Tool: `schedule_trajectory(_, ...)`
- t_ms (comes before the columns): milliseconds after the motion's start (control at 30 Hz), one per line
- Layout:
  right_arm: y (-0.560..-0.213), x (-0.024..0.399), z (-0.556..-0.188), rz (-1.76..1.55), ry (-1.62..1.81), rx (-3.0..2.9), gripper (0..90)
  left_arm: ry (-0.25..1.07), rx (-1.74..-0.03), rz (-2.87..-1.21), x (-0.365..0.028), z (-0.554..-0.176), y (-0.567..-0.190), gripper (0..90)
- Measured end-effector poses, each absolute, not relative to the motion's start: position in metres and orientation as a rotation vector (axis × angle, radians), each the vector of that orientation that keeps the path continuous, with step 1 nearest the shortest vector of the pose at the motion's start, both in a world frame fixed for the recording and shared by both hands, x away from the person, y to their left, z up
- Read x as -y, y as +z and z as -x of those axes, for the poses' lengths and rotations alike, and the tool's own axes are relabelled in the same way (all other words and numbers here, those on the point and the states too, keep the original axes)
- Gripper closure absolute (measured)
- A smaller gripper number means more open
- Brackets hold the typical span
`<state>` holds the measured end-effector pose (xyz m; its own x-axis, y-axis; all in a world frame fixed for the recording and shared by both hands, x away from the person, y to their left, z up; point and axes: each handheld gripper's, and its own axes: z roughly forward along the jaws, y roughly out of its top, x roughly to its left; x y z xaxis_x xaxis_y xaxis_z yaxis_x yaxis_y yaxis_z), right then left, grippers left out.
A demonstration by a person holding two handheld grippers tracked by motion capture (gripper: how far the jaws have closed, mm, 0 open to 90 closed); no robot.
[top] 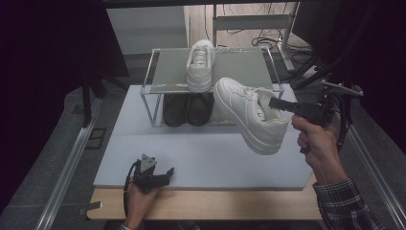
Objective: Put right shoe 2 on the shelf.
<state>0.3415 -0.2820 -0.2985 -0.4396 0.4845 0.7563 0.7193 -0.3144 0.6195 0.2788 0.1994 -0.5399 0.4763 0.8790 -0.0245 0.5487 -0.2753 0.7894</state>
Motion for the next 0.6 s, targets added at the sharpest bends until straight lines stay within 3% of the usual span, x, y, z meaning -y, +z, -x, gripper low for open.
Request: schedule_trajectory(600, -0.295, 0.275, -0.392, 1.718, -1.891, 1.689, 85.1, 0.548, -1.184, -1.959, -0.199, -0.279, -0.54, 12.1)
